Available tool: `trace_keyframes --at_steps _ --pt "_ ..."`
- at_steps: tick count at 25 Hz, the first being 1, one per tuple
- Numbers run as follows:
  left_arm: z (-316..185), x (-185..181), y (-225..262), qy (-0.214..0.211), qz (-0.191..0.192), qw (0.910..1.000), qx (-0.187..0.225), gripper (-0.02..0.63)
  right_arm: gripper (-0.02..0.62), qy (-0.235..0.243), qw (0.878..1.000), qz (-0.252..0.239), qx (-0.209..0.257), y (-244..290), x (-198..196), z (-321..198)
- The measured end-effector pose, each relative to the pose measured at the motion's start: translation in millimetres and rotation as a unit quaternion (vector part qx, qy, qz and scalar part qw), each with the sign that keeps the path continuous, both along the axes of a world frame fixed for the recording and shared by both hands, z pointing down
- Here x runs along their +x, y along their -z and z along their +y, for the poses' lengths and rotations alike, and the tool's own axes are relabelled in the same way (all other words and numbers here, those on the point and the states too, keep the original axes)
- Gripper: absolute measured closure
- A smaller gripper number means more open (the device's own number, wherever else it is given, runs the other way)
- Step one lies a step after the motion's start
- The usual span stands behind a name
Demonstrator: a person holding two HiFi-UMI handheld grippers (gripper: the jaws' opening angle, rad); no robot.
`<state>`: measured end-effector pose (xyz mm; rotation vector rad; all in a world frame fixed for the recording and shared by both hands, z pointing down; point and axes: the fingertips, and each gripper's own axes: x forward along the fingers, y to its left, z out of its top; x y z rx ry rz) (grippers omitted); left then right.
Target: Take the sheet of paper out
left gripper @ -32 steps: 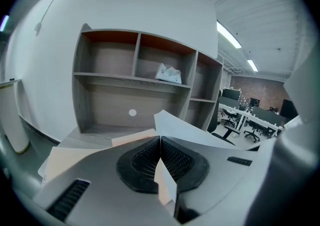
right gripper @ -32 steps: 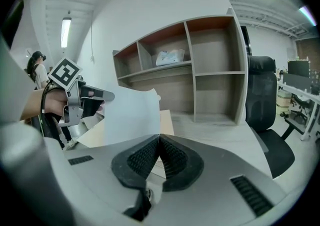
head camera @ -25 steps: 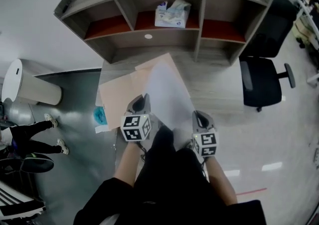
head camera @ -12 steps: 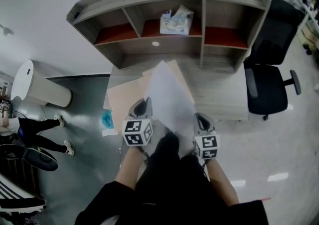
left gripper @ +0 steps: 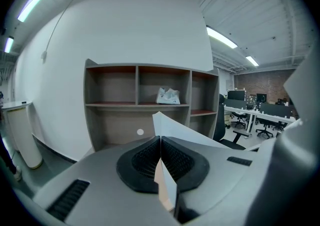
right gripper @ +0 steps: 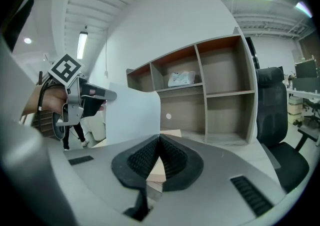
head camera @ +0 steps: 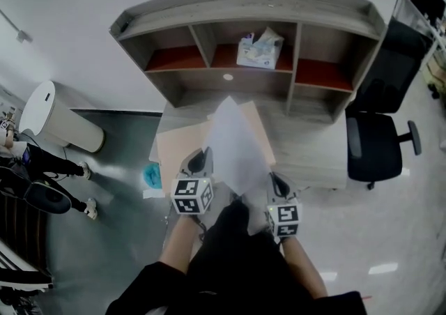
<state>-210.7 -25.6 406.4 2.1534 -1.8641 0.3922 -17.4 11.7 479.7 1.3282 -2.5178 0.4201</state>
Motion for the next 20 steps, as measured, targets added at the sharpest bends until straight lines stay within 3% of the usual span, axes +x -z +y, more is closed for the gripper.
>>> trace_keyframes --at_steps 20 --pt "-2.9 -3.2 -6.3 0.002 0.002 1.0 -0.008 0.561 0.58 -0.013 1.0 0.003 -0.003 -3.9 7.3 -4.7"
